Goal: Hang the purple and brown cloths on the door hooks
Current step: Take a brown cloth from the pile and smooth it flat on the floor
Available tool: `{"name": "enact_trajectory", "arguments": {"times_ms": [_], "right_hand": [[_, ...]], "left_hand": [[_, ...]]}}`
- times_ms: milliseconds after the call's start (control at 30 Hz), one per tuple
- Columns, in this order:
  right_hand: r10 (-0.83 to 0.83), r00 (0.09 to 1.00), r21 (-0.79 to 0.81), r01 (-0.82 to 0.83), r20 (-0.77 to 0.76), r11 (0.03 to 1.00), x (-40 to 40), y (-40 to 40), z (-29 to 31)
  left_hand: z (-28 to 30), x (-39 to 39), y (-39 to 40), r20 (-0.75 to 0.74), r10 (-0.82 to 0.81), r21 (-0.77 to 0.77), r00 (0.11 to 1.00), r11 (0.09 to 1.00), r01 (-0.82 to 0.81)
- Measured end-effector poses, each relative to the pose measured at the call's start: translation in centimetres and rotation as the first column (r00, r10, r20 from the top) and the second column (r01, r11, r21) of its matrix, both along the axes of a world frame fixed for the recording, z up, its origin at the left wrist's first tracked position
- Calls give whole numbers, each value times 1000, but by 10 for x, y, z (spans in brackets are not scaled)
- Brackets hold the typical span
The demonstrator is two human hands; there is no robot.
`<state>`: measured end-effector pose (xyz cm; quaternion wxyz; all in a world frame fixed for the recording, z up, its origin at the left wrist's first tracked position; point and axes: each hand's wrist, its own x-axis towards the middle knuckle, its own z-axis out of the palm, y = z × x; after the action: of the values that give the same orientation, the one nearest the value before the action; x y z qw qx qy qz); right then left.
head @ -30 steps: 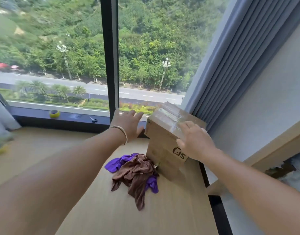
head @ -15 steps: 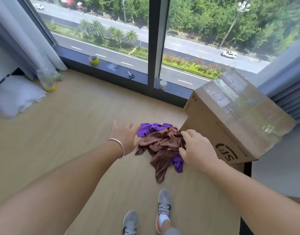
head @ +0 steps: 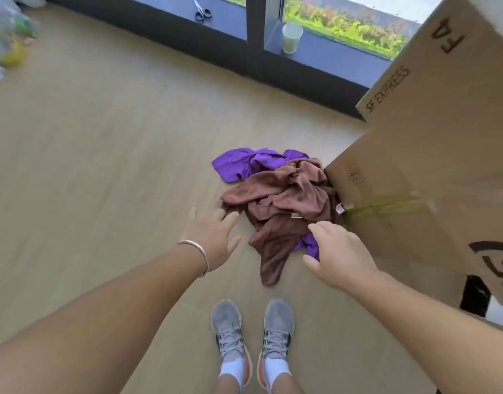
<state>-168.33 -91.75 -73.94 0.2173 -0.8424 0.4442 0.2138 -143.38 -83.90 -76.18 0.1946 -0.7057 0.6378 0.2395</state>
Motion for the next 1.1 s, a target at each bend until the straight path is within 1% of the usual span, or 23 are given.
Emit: {"name": "enact_trajectory", "arguments": {"times_ms": [167,300,500,600,700,833,933,1100], "right_hand": [[-22,1000,41,22,-2,999,1,-7,-112],[4,1000,57,-3,-18,998,-2,-14,-189],[-35,999,19,34,40,999,3,-40,-277],[-59,996,-51,63,61,997,6,-56,-307],[-32,998,-179,41,53,983,5,-73,-326],[0,999,-293,-10,-32,956,4,-89,-331],[-8,997,-307,-17,-80,951,3,-92,-312],[18,991,-293,-57,-134,954,10,-75,-250]], "left_hand": [[-128,-17,-19,-60,-25,14,998,1000,26],[-209,-26,-41,-79,-43,-32,996,999,40],[-295,-29,-82,-71,-96,-61,993,994,91],[-322,-28,-98,-103,-115,-81,988,991,107],[-339,-27,-112,-78,-144,-59,986,988,140],[-335,-29,-118,35,-199,-66,979,977,201],[-311,-26,-110,44,-190,-93,981,977,194],[-242,2,-81,-41,-115,-144,993,984,108]]}}
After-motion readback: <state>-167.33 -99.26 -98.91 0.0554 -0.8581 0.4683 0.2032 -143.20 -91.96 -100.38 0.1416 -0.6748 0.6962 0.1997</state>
